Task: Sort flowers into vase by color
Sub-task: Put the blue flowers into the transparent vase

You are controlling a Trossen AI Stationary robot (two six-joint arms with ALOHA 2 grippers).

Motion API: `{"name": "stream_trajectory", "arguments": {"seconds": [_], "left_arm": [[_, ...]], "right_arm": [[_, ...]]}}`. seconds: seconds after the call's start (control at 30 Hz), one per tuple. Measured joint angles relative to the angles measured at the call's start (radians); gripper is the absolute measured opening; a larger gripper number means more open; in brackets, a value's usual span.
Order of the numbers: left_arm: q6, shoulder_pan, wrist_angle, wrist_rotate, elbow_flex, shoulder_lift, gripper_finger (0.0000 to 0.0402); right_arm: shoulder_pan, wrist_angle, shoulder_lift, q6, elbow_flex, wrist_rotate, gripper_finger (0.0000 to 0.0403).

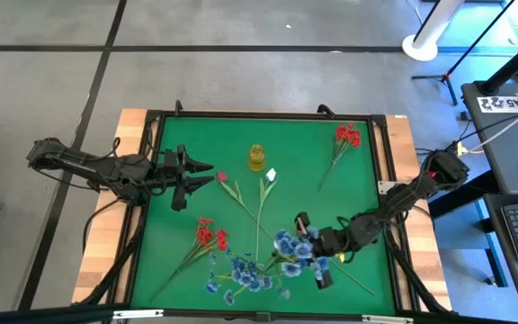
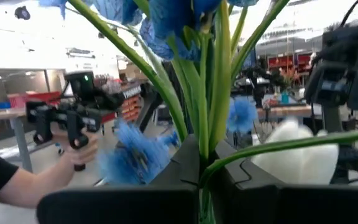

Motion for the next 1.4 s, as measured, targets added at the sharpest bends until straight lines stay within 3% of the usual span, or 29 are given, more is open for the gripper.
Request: {"name": "stream_trajectory", "arguments": {"seconds": [0.27,0.47,0.6,1.0,1.4], "left_arm": [[-0.002,0.000,-0.004,0.000,0.000,0.000,0.0166],[-0.002,0.000,-0.008,0.000,0.000,0.000,0.0166],[-0.002,0.000,-0.008,0.000,0.000,0.000,0.0166],[-0.002,0.000,-0.007,0.000,0.000,0.000,0.0166],[-0.001,0.000,-0.007,0.000,0.000,0.000,0.0166]], "right_arm": [[-0.049,-0.136,0.036,0.082,0.025,-0.029,0.0008],[-0.046,-0.135,0.036,0.101,0.025,-0.074,0.0035],[-0.046,-0.129,0.036,0.113,0.025,-0.122,0.0076],[-0.054,-0.173,0.030,0.154,0.025,-0.126,0.0243],[-0.054,-0.256,-0.074,0.151,0.025,-0.170,0.0301]]}}
